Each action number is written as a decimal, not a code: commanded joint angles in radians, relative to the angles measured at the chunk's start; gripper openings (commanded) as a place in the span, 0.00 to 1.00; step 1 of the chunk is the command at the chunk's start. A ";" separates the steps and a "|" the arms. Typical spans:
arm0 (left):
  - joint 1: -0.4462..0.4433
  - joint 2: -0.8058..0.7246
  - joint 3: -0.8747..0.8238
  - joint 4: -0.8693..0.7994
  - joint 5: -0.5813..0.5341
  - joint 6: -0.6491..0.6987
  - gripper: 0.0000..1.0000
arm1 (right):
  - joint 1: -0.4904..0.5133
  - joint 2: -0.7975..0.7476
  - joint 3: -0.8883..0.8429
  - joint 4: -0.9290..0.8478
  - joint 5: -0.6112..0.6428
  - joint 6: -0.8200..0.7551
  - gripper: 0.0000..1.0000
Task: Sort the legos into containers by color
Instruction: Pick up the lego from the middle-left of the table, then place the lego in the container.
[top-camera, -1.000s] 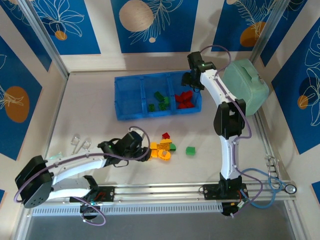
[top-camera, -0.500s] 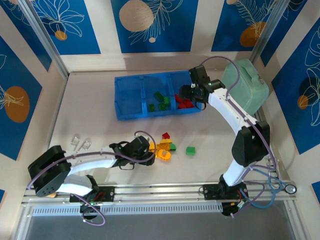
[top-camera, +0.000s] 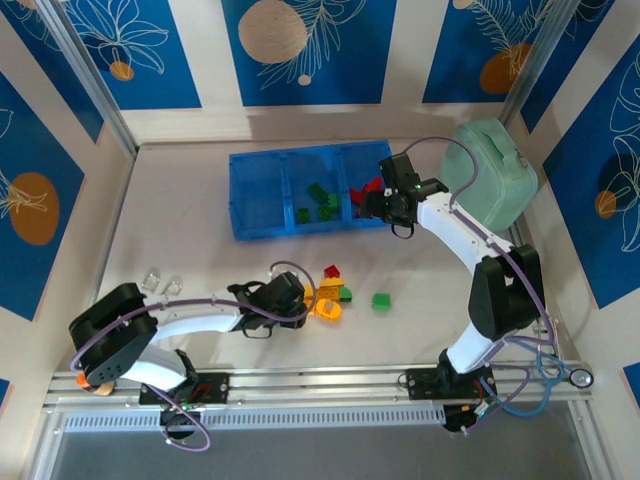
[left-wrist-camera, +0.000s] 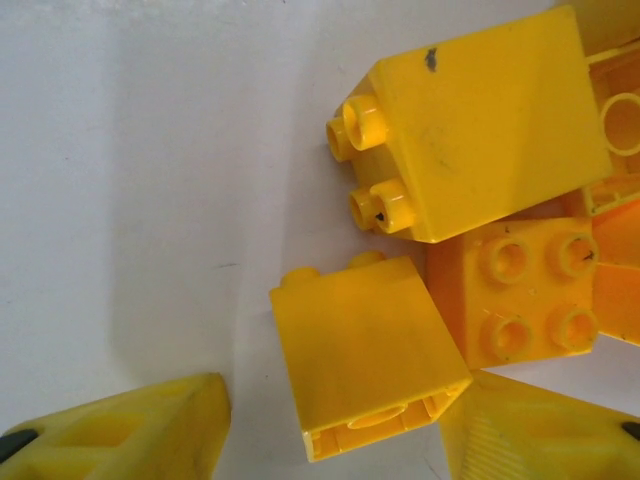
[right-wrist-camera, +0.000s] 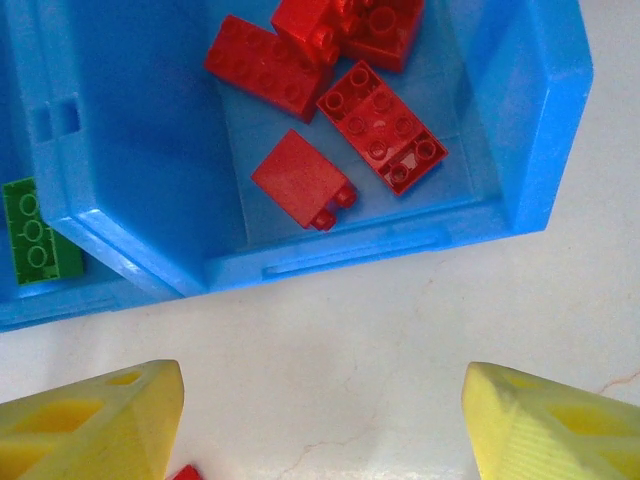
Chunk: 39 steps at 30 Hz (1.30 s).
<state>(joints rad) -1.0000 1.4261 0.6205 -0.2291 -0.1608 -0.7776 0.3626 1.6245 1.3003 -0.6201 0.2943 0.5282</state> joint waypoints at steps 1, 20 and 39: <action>-0.006 0.050 0.010 0.006 -0.005 -0.008 0.57 | 0.009 -0.038 -0.017 0.022 -0.026 0.021 0.74; 0.018 0.035 0.071 -0.010 -0.082 0.075 0.34 | 0.029 -0.084 -0.129 0.043 -0.020 0.055 0.73; 0.163 -0.026 0.244 -0.098 -0.072 0.222 0.29 | 0.029 -0.183 -0.315 0.078 -0.024 0.087 0.73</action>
<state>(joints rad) -0.8577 1.4143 0.8173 -0.2924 -0.2333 -0.6006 0.3870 1.4750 1.0031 -0.5476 0.2832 0.5995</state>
